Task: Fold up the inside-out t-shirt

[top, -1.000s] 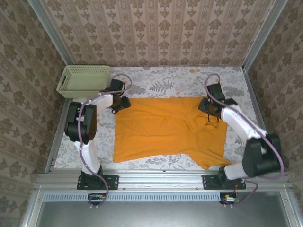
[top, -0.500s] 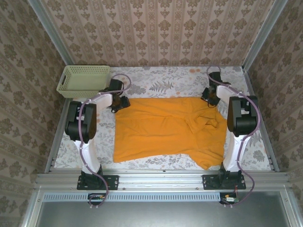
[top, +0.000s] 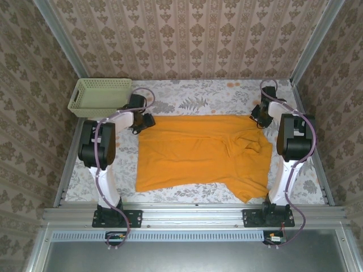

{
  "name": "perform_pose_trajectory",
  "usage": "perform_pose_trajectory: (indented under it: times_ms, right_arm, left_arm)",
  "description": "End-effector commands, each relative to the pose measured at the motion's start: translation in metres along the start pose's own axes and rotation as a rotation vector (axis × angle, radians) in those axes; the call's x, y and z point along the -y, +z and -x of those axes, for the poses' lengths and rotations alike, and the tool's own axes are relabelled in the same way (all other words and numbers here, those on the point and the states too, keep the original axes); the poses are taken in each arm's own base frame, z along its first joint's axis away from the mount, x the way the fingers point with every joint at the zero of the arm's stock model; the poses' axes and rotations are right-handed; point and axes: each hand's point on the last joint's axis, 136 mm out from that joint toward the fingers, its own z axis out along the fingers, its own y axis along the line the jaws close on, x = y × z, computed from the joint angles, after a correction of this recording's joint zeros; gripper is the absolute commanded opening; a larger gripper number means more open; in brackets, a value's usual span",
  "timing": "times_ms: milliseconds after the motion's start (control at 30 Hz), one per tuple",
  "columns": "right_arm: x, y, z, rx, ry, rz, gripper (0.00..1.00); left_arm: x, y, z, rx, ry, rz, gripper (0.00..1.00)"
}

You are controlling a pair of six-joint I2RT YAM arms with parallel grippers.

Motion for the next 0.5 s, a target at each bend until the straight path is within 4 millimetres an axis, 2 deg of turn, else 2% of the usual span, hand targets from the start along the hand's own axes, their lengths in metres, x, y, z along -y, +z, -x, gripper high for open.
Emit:
perform_pose_trajectory:
  times_ms: [0,300,400,467]
  right_arm:
    - [0.007,0.013,0.007,-0.032,0.038,-0.02,0.36]
    - [0.001,0.023,0.053,-0.016,0.088,0.0,0.35]
    - [-0.008,0.024,0.069,-0.014,0.09,0.026,0.35]
    - [-0.014,0.016,0.079,0.006,0.079,0.045,0.36]
  left_arm:
    - [-0.007,0.024,-0.011,-0.067,0.012,0.048,0.5]
    - [0.021,0.044,0.031,-0.009,0.046,0.004,0.5]
    - [0.035,0.043,0.055,0.026,0.07,-0.02,0.51]
    - [0.048,0.036,0.076,0.052,0.097,-0.041,0.52]
